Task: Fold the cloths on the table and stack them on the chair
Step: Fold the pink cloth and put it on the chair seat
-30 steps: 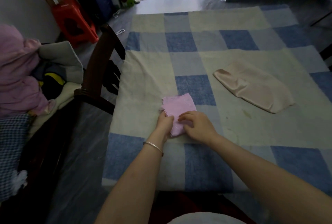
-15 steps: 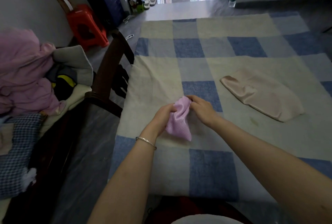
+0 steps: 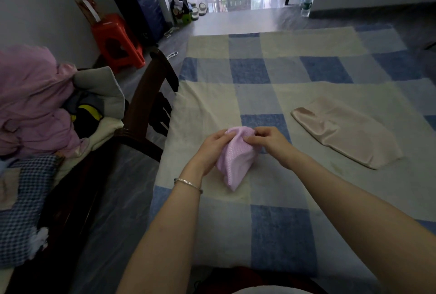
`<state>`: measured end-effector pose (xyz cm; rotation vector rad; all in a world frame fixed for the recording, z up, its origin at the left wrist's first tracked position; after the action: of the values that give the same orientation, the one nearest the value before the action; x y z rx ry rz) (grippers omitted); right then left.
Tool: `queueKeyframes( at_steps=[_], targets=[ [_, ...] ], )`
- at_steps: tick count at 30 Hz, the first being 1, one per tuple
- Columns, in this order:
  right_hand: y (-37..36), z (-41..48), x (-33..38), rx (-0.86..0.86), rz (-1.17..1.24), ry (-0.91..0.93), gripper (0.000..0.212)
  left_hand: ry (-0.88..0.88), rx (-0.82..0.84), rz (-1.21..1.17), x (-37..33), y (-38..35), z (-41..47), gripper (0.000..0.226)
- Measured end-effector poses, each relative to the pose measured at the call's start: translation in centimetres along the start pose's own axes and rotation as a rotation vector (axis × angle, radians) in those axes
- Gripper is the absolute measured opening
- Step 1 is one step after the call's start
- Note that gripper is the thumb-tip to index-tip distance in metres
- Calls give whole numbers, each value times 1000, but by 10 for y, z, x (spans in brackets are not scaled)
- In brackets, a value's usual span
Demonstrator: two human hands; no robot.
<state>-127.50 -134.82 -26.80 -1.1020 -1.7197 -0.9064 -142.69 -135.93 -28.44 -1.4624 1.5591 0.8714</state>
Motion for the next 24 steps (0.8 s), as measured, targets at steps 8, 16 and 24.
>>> queueKeyframes(
  at_steps=[8,16,24],
  targets=[
    [10,11,-3,-189,240,-77,21,144,-49,-665,18,7,-12,40],
    [20,19,-5,-368,314,-119,30,211,94,-522,47,-16,-19,30],
    [15,14,-21,-172,171,-302,39,60,-198,-340,24,5,-12,18]
  ],
)
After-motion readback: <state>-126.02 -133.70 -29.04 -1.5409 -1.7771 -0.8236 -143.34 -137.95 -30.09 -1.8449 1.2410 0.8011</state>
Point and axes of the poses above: each hand's wrist, its own z-axis towards the middle knuckle, its own y-axis out of the back of the hand, x = y × z, the point moved 5 cm from there along z, towards the middle knuckle, and after that the axes turned 1 degree about z, right-handed, at the moved point
